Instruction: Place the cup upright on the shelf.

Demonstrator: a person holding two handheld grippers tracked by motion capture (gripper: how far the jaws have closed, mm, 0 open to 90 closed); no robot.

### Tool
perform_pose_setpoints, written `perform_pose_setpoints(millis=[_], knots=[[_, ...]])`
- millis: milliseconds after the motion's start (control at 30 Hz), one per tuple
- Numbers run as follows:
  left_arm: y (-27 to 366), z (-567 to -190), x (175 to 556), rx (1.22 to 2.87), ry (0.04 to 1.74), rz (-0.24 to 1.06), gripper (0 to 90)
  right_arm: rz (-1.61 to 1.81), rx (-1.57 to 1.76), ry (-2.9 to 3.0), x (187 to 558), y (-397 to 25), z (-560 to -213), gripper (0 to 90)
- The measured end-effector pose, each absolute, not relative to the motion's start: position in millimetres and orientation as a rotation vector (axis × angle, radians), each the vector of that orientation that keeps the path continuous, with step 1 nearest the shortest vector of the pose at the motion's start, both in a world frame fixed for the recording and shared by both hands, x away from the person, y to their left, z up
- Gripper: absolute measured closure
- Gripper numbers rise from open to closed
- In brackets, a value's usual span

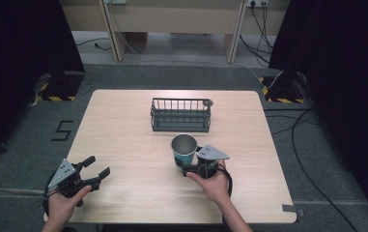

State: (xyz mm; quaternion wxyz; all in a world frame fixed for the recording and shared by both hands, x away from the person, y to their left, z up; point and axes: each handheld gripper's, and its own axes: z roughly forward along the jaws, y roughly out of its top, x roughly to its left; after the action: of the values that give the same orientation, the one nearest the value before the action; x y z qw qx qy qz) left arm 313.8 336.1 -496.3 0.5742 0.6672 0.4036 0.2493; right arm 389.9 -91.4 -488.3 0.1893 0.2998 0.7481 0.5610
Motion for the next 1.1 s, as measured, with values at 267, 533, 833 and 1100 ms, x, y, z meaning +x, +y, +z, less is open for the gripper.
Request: perform_pose_setpoints(millis=[267,533,833,1100], knots=[[336.0,-496.2,313.8,1.562,0.946,0.583,18.5,1.596,0.843,2.068,395.9,-92.1,-478.2,19.2],[336.2,-496.3,313.8,1.562,0.946,0.582,18.5,1.604,0.845,2.031,404.0,-94.1,-469.5,19.2],[336.3,-496.4,313.7,1.562,0.946,0.581,18.6,1.606,0.853,1.997,413.5,-94.1,-460.7,19.2],[336.3,-496.4,313.7,1.562,0.946,0.581,18.6,1.615,0.857,1.97,423.8,-91.3,-452.6,19.2]])
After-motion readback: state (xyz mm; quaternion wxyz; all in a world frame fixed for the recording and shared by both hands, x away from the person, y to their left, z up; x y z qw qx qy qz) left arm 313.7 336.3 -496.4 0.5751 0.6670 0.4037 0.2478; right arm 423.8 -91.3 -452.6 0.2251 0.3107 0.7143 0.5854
